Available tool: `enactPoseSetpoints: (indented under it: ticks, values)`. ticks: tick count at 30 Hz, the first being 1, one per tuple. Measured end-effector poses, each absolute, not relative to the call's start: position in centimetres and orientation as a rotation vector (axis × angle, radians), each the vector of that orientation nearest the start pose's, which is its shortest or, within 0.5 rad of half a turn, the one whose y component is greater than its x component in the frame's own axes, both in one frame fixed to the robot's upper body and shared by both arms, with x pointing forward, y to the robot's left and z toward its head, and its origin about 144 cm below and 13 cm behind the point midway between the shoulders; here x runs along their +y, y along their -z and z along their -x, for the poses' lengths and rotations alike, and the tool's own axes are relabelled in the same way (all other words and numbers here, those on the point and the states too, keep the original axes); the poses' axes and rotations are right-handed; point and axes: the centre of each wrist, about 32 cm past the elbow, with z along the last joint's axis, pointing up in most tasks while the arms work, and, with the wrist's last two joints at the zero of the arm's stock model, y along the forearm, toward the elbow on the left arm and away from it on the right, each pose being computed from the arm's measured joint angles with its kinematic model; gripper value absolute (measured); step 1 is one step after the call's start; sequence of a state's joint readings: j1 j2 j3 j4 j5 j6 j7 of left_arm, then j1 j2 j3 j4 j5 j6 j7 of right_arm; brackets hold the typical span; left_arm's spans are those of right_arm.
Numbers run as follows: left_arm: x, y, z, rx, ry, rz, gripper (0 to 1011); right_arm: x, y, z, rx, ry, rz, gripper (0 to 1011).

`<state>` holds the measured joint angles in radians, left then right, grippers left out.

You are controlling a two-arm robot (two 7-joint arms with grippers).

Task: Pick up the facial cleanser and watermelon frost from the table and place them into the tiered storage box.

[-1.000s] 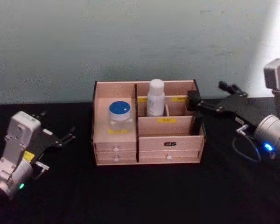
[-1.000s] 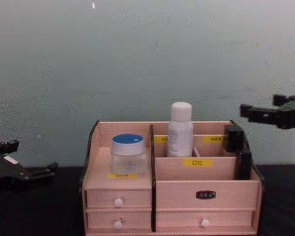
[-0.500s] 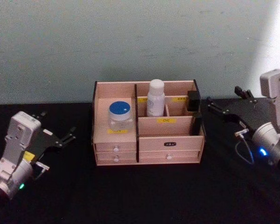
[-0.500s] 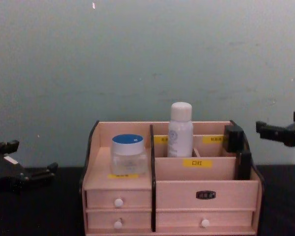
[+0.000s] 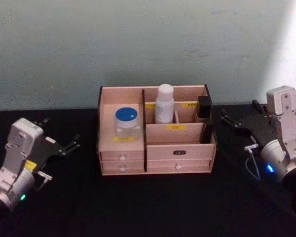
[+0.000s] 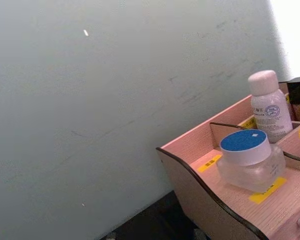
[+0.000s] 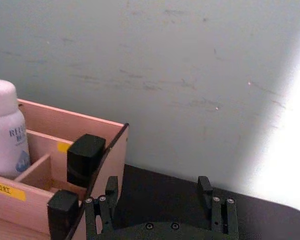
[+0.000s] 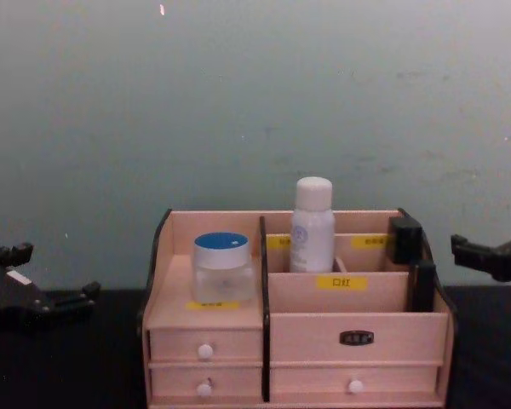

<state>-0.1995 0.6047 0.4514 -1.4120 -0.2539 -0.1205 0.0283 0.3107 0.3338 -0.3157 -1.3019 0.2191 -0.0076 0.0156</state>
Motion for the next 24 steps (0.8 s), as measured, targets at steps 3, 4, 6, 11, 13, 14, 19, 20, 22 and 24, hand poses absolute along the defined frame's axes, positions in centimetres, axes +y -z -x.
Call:
enactPoseSetpoints:
  ticks: [3, 4, 6, 11, 13, 14, 19, 20, 22, 24]
  values:
    - [31.0, -114.0, -48.9, -0.285, -1.248, -0.304, 1001, -26.0, -115.4, -53.7, -0.115, 1.357, 0.172, 1003]
    - [31.0, -114.0, -48.9, -0.285, -1.248, -0.304, 1001, -25.9, -115.2, -53.7, -0.112, 1.359, 0.179, 1003]
    - [31.0, -114.0, -48.9, -0.285, -1.248, -0.304, 1001, -25.9, -115.0, -53.7, -0.108, 1.358, 0.187, 1002]
    - [31.0, -114.0, -48.9, -0.285, -1.248, -0.304, 1001, -25.7, -114.7, -53.7, -0.097, 1.350, 0.215, 1003]
    - [31.0, -114.0, -48.9, -0.285, -1.248, -0.304, 1002, -25.7, -114.6, -53.7, -0.094, 1.348, 0.221, 1002]
    - [31.0, -114.0, -48.9, -0.285, -1.248, -0.305, 1001, -25.7, -114.6, -53.7, -0.092, 1.346, 0.226, 1003]
    - [31.0, -114.0, -48.9, -0.285, -1.248, -0.304, 1002, -25.6, -114.6, -53.7, -0.089, 1.345, 0.237, 1002]
    - [31.0, -114.0, -48.9, -0.285, -1.248, -0.305, 1001, -25.6, -114.6, -53.7, -0.089, 1.345, 0.237, 1003]
    - [31.0, -114.0, -48.9, -0.285, -1.248, -0.305, 1001, -25.6, -114.6, -53.7, -0.089, 1.345, 0.237, 1003]
    - [31.0, -114.0, -48.9, -0.285, -1.248, -0.304, 1001, -25.7, -114.6, -53.7, -0.089, 1.345, 0.236, 1003]
